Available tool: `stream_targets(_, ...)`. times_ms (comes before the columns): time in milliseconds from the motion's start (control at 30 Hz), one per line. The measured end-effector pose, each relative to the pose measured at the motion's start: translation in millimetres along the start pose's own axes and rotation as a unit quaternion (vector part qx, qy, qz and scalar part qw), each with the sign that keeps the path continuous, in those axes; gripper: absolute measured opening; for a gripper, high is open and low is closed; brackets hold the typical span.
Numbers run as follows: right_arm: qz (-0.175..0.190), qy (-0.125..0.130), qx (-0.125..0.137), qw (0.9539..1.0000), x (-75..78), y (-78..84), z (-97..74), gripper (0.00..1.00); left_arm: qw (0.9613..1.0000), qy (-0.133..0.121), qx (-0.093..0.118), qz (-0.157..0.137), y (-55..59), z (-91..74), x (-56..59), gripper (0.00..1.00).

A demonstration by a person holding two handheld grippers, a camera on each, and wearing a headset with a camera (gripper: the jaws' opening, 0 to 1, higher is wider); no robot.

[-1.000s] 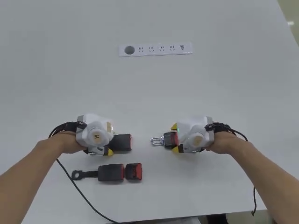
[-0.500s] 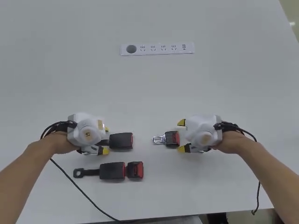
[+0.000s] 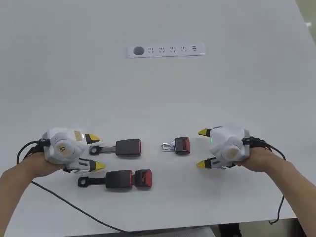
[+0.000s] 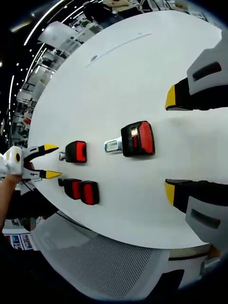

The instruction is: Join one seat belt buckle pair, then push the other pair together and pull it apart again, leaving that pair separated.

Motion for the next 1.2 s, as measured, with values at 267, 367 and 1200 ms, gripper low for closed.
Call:
stream_targets(267,0.05,0.027,0.045,0.9974,-18.1,-4.5,-6.5,0.65,0.9943,-0.031,0.071,-0.074,18.4,-12.0,8.4,0.7)
stream_targets(367,0.065,0.036,0.058,0.9955,-23.7,-2.0,-3.8,0.68,0.9923,-0.037,0.084,-0.084,19.7,-18.8,19.3,0.74)
stream_targets(1200,0.157,0.124,0.215,0.9557,-66.6,-9.4,12.7,0.99,0.9471,-0.122,0.263,-0.139,28.2,-18.2,47.7,1.0)
Point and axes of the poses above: the centre of the closed fingertips' face, and the gripper's own axes: z roughly forward along the fingers, x roughly to its right, y roughly out of its underside, the point moved 4 cm from there along -z, roughly backward along the fingers, and after that the axes turned 3 degrees about -y, right-handed, at the moved point
